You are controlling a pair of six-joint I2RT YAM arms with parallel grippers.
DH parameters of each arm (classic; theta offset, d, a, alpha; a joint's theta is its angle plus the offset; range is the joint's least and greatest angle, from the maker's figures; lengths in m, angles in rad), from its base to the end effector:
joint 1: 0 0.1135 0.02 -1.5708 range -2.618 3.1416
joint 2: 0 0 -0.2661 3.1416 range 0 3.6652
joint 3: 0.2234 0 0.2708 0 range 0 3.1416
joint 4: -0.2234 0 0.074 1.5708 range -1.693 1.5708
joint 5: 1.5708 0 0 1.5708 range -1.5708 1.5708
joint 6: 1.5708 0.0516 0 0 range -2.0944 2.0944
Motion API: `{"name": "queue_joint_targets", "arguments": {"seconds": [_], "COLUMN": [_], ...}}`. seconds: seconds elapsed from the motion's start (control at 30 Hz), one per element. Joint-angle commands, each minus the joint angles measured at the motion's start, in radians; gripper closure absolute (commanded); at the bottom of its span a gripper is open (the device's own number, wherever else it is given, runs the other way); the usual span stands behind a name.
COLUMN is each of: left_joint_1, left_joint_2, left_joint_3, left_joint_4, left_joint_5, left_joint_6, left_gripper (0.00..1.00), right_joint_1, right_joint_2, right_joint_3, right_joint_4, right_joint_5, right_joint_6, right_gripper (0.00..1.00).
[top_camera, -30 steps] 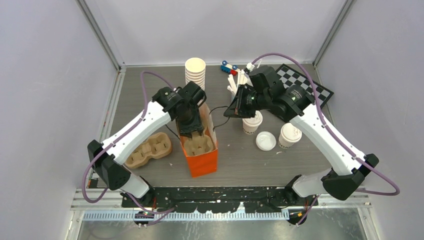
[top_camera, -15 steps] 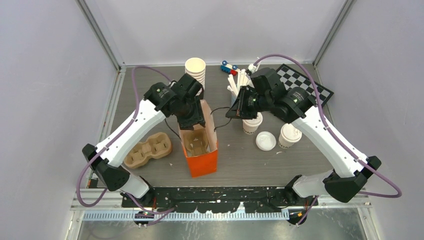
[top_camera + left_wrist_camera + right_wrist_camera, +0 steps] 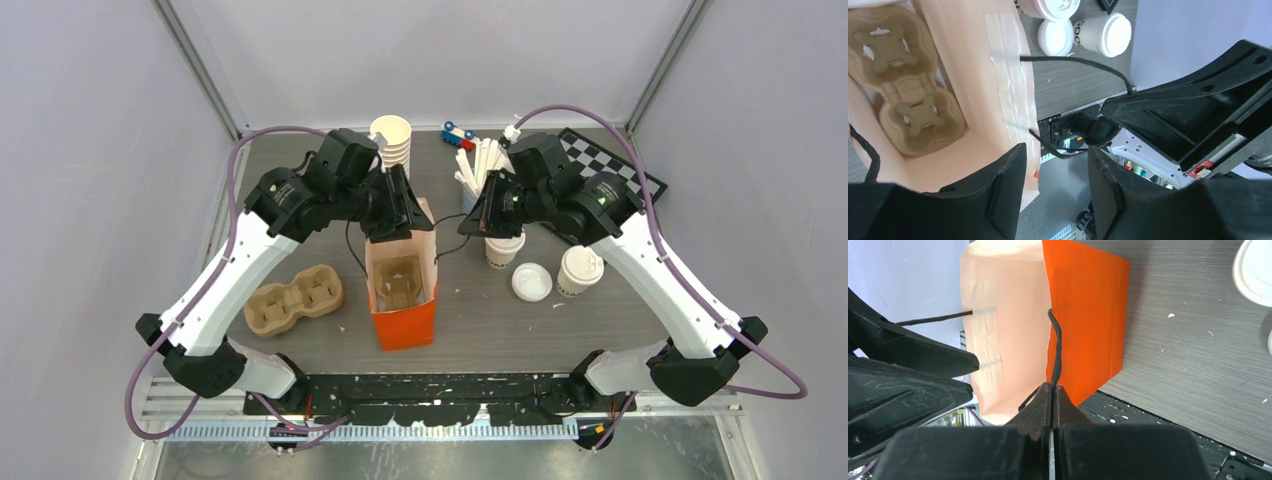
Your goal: Pack the takeout coffee
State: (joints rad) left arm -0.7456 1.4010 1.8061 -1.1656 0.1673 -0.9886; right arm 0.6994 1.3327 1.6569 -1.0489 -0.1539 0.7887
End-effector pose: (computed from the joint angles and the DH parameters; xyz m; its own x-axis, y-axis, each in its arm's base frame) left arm 0.2032 -0.1994 0.4489 -0.9112 -0.2796 -0.3025 -0.0064 0.7439 -0.6683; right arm 0.2107 0.1876 0.4302 -0.8711 0.1833 -0.4556 -0.1503 0.7836 0.6028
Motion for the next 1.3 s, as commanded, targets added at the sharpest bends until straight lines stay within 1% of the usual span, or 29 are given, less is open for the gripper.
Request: {"name": "queue_joint_targets", "arguments": {"seconds": [0.0, 0.1, 0.17, 0.23, 0.33, 0.37, 0.43, 0.5, 0.6, 0.7, 0.77, 0.83, 0.9, 0.93, 0.97, 1.03, 1.1, 1.13, 1.27], "left_joint_1": [0.014, 0.050, 0.083, 0.112, 0.159, 0.169, 0.178, 0.178, 0.179, 0.179, 0.181, 0.191, 0.227, 0.253, 0.283, 0.339, 0.374, 0.385, 0.415], "left_joint_2": [-0.039, -0.049, -0.046, -0.042, -0.042, -0.040, -0.042, -0.041, -0.021, -0.002, 0.000, -0.001, -0.012, -0.023, -0.033, -0.064, -0.098, -0.113, -0.154], "left_joint_3": [0.043, 0.068, 0.109, 0.153, 0.208, 0.224, 0.244, 0.242, 0.239, 0.218, 0.192, 0.170, 0.136, 0.110, 0.081, 0.009, -0.070, -0.106, -0.231], "left_joint_4": [0.120, 0.133, 0.104, 0.044, -0.071, -0.109, -0.165, -0.193, -0.209, -0.193, -0.186, -0.194, -0.197, -0.189, -0.172, -0.114, -0.050, -0.014, 0.109], "left_joint_5": [0.012, 0.008, 0.007, -0.016, -0.086, -0.110, -0.195, -0.241, -0.239, -0.189, -0.174, -0.179, -0.172, -0.128, -0.090, 0.003, 0.060, 0.085, 0.210], "left_joint_6": [-0.005, 0.002, 0.027, 0.059, 0.123, 0.145, 0.187, 0.240, 0.313, 0.352, 0.357, 0.361, 0.361, 0.358, 0.352, 0.332, 0.302, 0.286, 0.204], "left_gripper": [0.50, 0.50, 0.49, 0.49, 0.46, 0.44, 0.33, 0.30, 0.29, 0.29, 0.33, 0.41, 0.48, 0.51, 0.57, 0.75, 0.93, 0.99, 1.00], "right_joint_1": [0.005, 0.005, 0.005, 0.005, 0.006, 0.005, 0.006, 0.004, 0.005, 0.004, 0.004, 0.004, 0.003, 0.003, 0.003, 0.003, 0.003, 0.001, -0.003], "right_joint_2": [-0.041, -0.044, -0.043, -0.041, -0.039, -0.037, -0.034, -0.031, -0.030, -0.034, -0.039, -0.046, -0.059, -0.066, -0.072, -0.085, -0.094, -0.098, -0.125], "right_joint_3": [0.067, 0.075, 0.087, 0.099, 0.107, 0.109, 0.112, 0.115, 0.111, 0.092, 0.079, 0.063, 0.046, 0.037, 0.027, 0.005, -0.019, -0.035, -0.103], "right_joint_4": [-0.057, -0.069, -0.079, -0.081, -0.083, -0.083, -0.082, -0.079, -0.080, -0.080, -0.082, -0.085, -0.090, -0.094, -0.097, -0.101, -0.095, -0.085, -0.021], "right_joint_5": [0.020, 0.016, 0.013, 0.006, -0.007, -0.010, -0.014, -0.020, -0.036, -0.037, -0.030, -0.021, -0.006, 0.000, 0.006, 0.010, 0.000, -0.010, -0.021], "right_joint_6": [0.000, -0.001, -0.003, -0.004, -0.013, -0.017, -0.027, -0.034, -0.037, -0.039, -0.042, -0.050, -0.059, -0.065, -0.071, -0.079, -0.085, -0.090, -0.098], "right_gripper": [1.00, 1.00, 1.00, 1.00, 1.00, 1.00, 1.00, 1.00, 1.00, 1.00, 1.00, 1.00, 1.00, 1.00, 1.00, 1.00, 1.00, 1.00, 1.00]}}
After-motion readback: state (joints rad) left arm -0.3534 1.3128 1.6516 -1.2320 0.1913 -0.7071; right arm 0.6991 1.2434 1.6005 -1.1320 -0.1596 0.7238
